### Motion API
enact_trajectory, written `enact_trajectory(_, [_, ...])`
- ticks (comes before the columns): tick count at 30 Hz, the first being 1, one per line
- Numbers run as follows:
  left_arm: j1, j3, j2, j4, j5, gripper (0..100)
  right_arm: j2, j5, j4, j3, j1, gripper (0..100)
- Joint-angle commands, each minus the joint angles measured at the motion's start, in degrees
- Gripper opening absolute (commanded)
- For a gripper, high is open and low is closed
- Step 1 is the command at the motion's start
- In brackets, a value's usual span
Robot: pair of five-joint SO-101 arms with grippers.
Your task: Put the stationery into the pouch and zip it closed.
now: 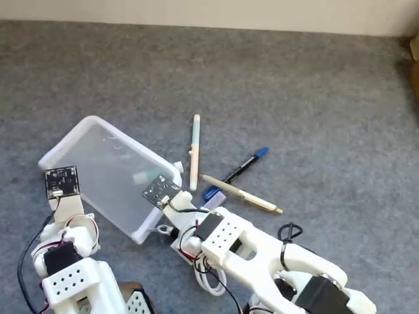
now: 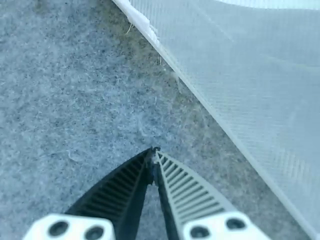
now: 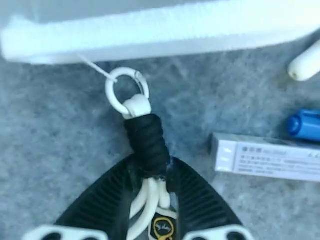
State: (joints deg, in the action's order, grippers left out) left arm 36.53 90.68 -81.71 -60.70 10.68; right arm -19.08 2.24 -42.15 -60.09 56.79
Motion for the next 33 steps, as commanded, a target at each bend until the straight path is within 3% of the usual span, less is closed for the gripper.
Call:
enact_trajectory(1, [0.48, -2.95, -0.48, -0.26, -0.44, 1, -7.16, 0.88, -3.47, 1.19, 0.75, 0.4])
enact_trajectory(9, [0.48, -2.95, -0.48, -0.18, -0.44, 1, -18.51, 1.05, -7.34, 1.10, -4.44, 0.4])
enact_trajectory(25, [-0.04, -3.38, -0.48, -0.26, -0.53, 1, -31.60, 0.70, -7.52, 1.01, -4.97, 0.4])
enact_trajectory(33, [-1.19, -8.13, -0.48, -0.62, -0.53, 1, -40.22, 0.62, -7.78, 1.01, -12.79, 0.4])
